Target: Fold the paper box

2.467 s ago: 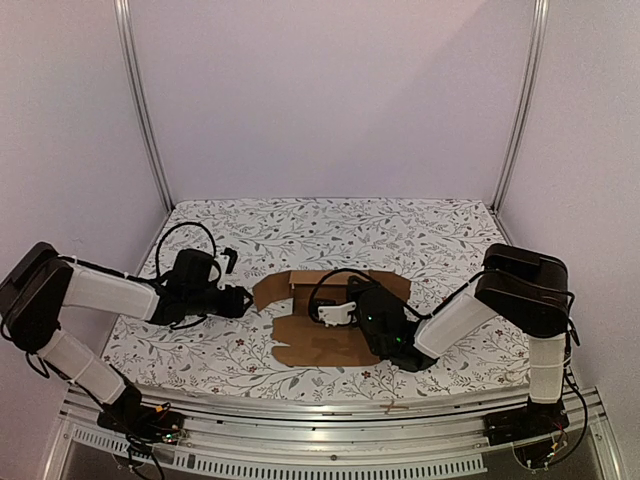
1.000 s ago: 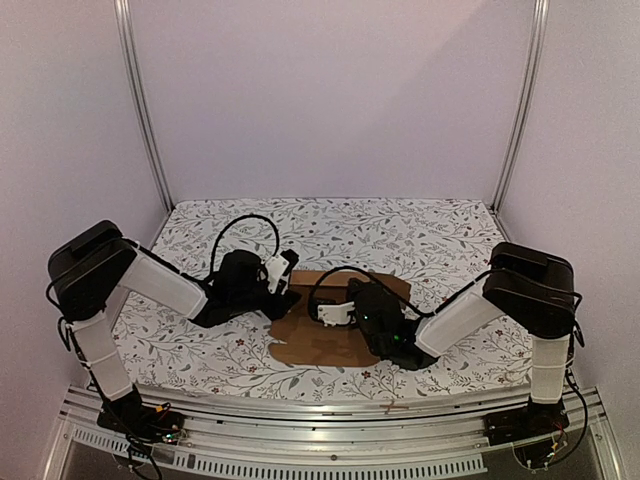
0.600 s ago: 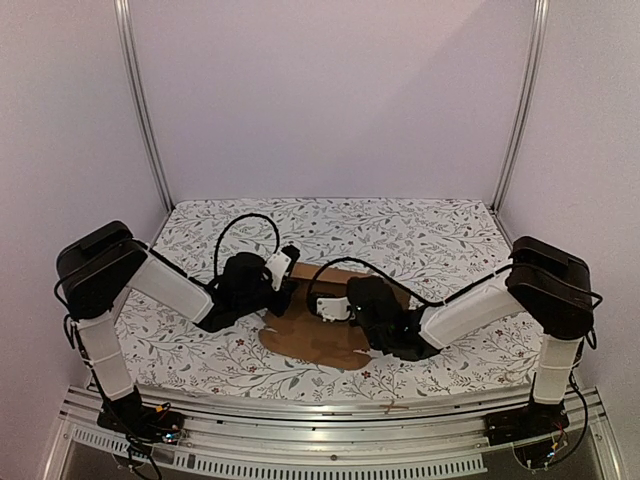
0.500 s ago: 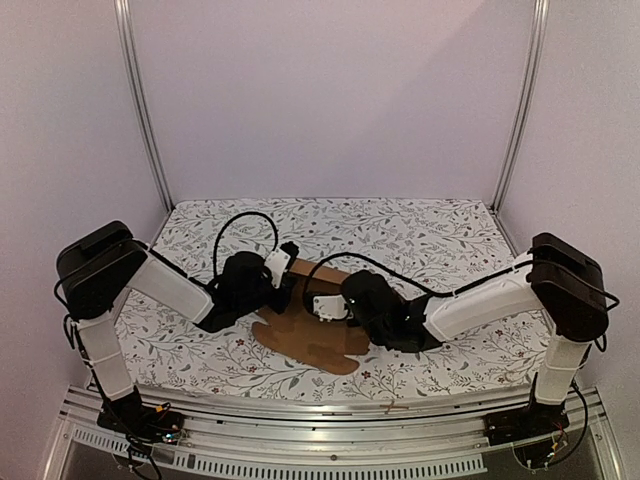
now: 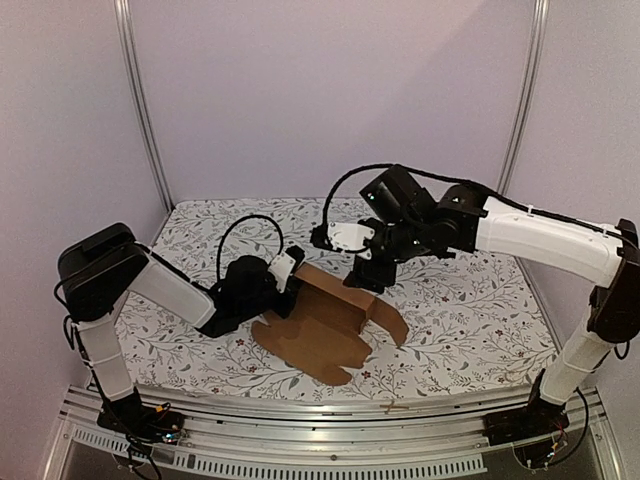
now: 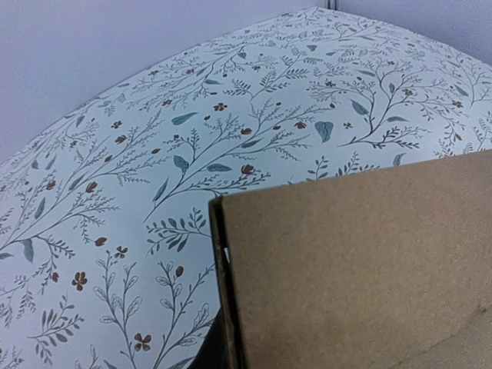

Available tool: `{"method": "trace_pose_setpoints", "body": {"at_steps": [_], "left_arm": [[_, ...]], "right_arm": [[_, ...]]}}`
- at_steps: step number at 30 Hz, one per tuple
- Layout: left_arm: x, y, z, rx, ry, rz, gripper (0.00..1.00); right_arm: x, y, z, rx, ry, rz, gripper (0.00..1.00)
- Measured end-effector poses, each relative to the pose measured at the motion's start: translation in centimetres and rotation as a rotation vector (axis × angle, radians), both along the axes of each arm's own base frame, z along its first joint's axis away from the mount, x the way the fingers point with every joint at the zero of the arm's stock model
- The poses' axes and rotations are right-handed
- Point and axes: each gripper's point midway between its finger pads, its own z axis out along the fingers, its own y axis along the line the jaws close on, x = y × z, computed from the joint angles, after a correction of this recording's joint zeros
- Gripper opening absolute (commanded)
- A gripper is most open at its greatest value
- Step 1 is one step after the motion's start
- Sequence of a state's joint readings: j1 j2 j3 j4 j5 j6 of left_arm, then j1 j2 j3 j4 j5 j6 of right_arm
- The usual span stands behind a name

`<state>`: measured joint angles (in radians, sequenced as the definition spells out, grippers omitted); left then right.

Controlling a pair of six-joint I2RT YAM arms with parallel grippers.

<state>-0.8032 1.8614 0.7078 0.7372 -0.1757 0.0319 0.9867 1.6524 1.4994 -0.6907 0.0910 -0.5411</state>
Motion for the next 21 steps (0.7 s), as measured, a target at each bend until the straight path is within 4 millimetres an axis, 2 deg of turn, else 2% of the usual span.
{"method": "trace_pose_setpoints", "body": {"at_steps": [4,6,9,14,17,21], "left_arm": [[-0.4,-0.6,-0.4,-0.009,0.002,-0.027,0.09],[-0.6,-0.8,-0.9,-0.01,0.007,-0.037,0.1],[-0.8,-1.0,-1.6,-0.012,0.012,-0.047,0.1],[-0.7,-1.3,-2.0,-0.028,0.0,-0.052,0.1],[-0.6,-1.5,-2.4,-0.038,-0.008,-0.055,0.11],[-0.5,-1.8,-2.4,-0.056,-0.022,-0.063,0.12]], "right_arm": [[3.4,-1.0,0.6,0.1,0.207,-0.105,0.74],[5.0,-1.1,-0.7,0.126,0.311,-0.147,0.74],[6.6,-1.4,-4.4,0.13,0.495,-0.206,0.74],[6.8,-0.8,-9.3,0.113,0.734,-0.247,0.74],[6.1,-0.3,-10.8,0.105,0.824,-0.247,0.72],[5.4,0.6,-11.7,0.118,0.919,-0.237,0.63]]}}
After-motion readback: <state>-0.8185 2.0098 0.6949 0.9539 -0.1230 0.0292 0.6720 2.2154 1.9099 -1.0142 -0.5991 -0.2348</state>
